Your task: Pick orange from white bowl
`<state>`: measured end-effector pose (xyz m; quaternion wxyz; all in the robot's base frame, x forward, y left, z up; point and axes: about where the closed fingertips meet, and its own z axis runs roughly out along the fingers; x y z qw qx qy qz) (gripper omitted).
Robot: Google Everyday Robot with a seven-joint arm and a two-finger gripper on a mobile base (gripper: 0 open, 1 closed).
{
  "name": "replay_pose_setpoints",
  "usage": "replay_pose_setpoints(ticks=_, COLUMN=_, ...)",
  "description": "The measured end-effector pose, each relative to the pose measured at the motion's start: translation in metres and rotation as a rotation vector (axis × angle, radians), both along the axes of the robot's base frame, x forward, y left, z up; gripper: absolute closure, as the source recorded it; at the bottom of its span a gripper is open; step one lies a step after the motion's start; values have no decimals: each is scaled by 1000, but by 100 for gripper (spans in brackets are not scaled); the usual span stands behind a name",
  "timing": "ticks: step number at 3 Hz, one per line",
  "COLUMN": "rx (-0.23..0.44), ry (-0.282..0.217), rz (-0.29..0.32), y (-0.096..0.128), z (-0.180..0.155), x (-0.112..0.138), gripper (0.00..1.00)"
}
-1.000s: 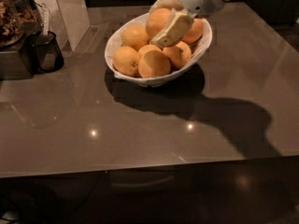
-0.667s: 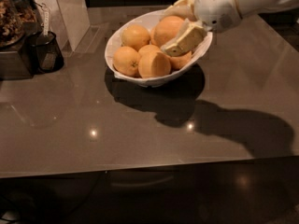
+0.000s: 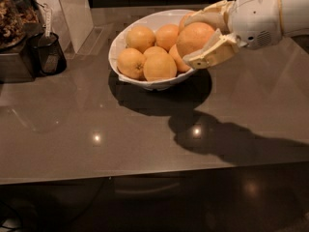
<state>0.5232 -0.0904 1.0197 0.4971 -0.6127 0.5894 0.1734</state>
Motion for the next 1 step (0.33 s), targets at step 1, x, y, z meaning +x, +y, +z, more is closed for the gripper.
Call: replay_pose_setpoints(ticks=1, rx=1, ry=1, rz=-9, y=-4, z=0, x=-2, gripper=100)
